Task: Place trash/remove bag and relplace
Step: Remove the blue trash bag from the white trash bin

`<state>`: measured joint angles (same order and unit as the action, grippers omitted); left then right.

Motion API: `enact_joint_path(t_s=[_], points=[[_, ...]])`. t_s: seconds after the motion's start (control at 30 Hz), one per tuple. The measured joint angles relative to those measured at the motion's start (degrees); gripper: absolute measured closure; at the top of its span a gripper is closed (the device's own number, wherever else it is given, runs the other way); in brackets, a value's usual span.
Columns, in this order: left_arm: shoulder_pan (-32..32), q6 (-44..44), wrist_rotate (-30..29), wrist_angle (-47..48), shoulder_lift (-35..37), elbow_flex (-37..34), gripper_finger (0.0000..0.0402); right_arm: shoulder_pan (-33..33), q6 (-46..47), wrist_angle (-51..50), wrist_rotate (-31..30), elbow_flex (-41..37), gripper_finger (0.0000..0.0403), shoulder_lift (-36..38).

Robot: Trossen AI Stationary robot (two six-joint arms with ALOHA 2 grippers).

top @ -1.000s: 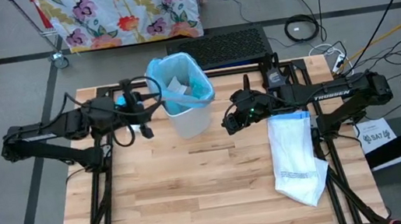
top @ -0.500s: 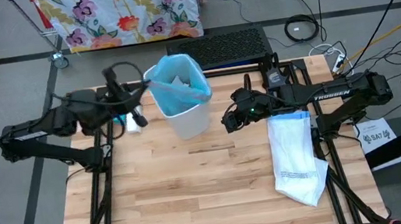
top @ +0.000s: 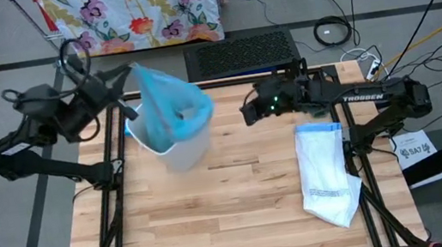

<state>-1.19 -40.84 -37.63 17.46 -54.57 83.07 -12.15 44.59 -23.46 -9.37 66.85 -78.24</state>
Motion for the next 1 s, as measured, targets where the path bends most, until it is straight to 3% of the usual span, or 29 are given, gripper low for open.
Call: enact_joint_path(t_s=[0.13,0.3,0.43,0.77,1.0], points=[[0.0,0.0,-5.8,0.2,-0.6,0.0,0.0401,-3.2,-5.8,5.4,11.2,0.0,0.0284,-0.1],[0.0,0.6,-16.3,5.1,-3.8,0.0,0.0401,-7.0,-7.4,4.0,24.2,0.0,0.0284,-1.3],[0.0,7.0,-17.9,11.3,-6.4,0.0,0.0401,-6.9,-7.6,3.6,30.1,0.0,0.0284,-2.9],[-2.5,30.3,-17.5,28.9,-8.4,-0.1,0.0401,-2.8,-3.0,3.4,29.8,0.0,0.0284,-3.8],[-4.9,34.0,-11.8,34.6,-5.9,-0.1,0.0401,7.8,7.7,8.3,14.8,0.0,0.0284,-3.9]])
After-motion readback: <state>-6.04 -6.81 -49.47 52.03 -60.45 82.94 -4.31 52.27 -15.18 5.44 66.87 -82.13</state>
